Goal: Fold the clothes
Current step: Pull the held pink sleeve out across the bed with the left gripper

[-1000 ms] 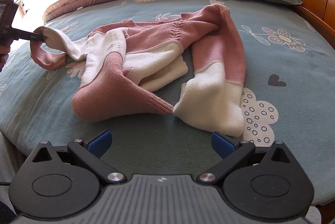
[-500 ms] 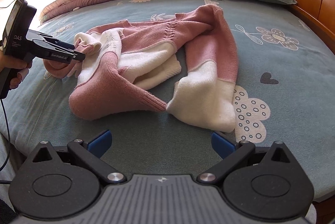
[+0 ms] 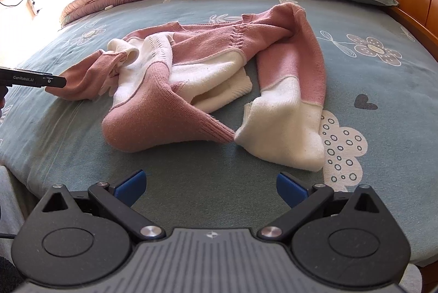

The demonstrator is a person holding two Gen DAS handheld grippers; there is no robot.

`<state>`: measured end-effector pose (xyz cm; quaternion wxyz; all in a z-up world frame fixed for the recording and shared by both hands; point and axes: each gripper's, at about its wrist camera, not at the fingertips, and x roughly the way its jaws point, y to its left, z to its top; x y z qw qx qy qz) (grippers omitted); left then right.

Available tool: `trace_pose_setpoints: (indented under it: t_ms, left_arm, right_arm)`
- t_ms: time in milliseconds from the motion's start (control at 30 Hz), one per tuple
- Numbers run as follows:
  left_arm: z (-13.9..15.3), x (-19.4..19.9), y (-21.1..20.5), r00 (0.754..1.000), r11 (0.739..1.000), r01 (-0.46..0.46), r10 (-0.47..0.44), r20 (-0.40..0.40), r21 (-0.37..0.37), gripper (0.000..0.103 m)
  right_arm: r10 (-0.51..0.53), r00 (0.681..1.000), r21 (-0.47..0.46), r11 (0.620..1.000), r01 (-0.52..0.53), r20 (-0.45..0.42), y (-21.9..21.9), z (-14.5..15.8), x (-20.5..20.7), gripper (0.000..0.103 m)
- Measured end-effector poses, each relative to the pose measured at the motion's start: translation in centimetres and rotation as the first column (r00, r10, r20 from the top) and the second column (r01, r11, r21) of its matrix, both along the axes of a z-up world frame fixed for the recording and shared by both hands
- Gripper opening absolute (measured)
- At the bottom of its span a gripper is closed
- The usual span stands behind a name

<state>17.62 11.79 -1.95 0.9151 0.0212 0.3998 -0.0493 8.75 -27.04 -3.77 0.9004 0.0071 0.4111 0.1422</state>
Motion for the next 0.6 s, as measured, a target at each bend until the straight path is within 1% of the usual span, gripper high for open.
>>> trace_pose_setpoints:
  t_ms: [133, 233, 300, 367, 467, 533, 600]
  left_arm:
    - [-1.3, -0.1, 1.9, 0.998, 0.996, -0.067, 0.068, -0.001, -0.064, 0.066]
    - [-1.8, -1.1, 2.3, 0.998, 0.996, -0.056, 0.059, 0.033, -0.068, 0.066]
    - [-2.2, -1.7, 2.5, 0.999, 0.998, -0.032, 0.034, 0.039, -0.049, 0.069]
    - [-2.5, -1.9, 2.5, 0.999, 1.000, -0.004, 0.004, 0.043, -0.007, 0.069]
    - [-2.5, -1.7, 2.2, 0.997, 0.996, 0.041, -0.046, 0.066, 0.080, 0.069]
    - [-2.4, -1.4, 1.7, 0.990, 0.983, 0.106, -0.118, 0.079, 0.147, 0.069]
    - [-2.7, -0.9, 1.2, 0.978, 0.961, 0.176, -0.194, 0.071, 0.212, 0.069]
  right_arm:
    - [-0.003, 1.000, -0.013, 1.000, 0.003, 0.001, 0.1, 0.3, 0.0, 0.103]
    - [-0.003, 1.000, -0.023, 1.000, 0.003, -0.004, 0.3, 0.4, 0.1, 0.103]
    - [-0.002, 1.000, -0.029, 1.000, 0.001, -0.009, 0.4, 0.4, 0.2, 0.103]
    - [0.007, 1.000, -0.038, 0.999, -0.008, -0.018, 0.9, 0.2, 0.4, 0.103]
    - [0.028, 0.999, -0.047, 0.998, -0.029, -0.026, 1.8, 0.1, 0.6, 0.103]
    - [0.044, 0.999, -0.054, 0.998, -0.045, -0.028, 2.5, 0.1, 0.5, 0.103]
    - [0.057, 0.998, -0.063, 0.996, -0.058, -0.029, 3.0, 0.2, 0.5, 0.103]
